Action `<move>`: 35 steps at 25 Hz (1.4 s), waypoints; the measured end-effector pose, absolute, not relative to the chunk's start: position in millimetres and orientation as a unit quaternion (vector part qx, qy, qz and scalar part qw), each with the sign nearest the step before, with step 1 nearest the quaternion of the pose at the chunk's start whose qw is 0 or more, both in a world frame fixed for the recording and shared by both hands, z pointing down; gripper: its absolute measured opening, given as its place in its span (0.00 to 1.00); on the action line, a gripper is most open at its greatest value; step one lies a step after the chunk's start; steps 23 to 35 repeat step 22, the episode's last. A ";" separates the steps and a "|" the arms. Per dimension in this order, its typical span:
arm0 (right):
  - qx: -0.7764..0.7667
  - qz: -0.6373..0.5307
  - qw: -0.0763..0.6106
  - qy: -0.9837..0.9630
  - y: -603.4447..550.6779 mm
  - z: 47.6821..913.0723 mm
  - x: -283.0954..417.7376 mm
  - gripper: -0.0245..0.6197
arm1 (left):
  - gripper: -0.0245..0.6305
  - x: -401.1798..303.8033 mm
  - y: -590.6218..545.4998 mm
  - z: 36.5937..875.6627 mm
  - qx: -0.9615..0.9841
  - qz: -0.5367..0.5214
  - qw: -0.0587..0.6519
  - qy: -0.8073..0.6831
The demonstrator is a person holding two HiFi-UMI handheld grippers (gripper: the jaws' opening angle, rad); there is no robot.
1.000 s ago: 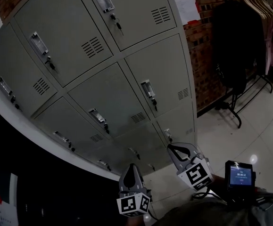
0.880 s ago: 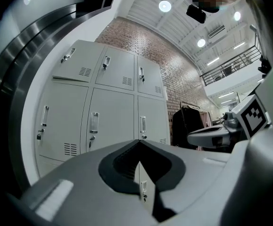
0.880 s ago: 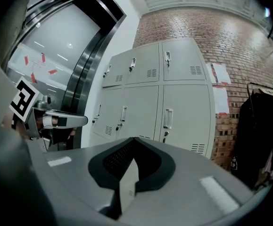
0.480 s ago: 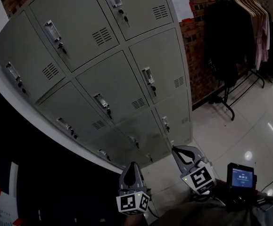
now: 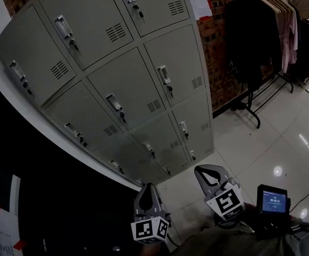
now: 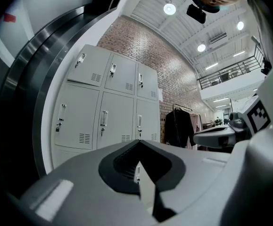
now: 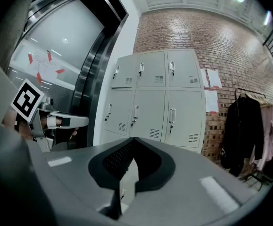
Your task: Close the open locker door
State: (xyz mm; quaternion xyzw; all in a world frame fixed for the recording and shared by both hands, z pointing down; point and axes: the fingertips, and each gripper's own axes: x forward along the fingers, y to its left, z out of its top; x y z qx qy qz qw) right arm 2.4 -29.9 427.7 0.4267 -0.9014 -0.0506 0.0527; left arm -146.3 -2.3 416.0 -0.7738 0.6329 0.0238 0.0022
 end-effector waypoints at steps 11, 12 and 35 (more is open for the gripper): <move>0.434 -0.069 0.030 -0.898 -6.3 415.4 -2.7 0.05 | 0.03 -150.8 23.9 418.9 -0.780 0.029 0.010 0.625; 0.434 -0.070 0.030 -0.898 -5.2 414.3 -3.2 0.05 | 0.03 -151.1 25.1 418.3 -0.780 0.030 0.010 0.625; 0.441 -0.076 0.031 -0.894 0.1 410.2 -7.6 0.05 | 0.03 -157.7 35.0 414.9 -0.779 0.036 0.007 0.626</move>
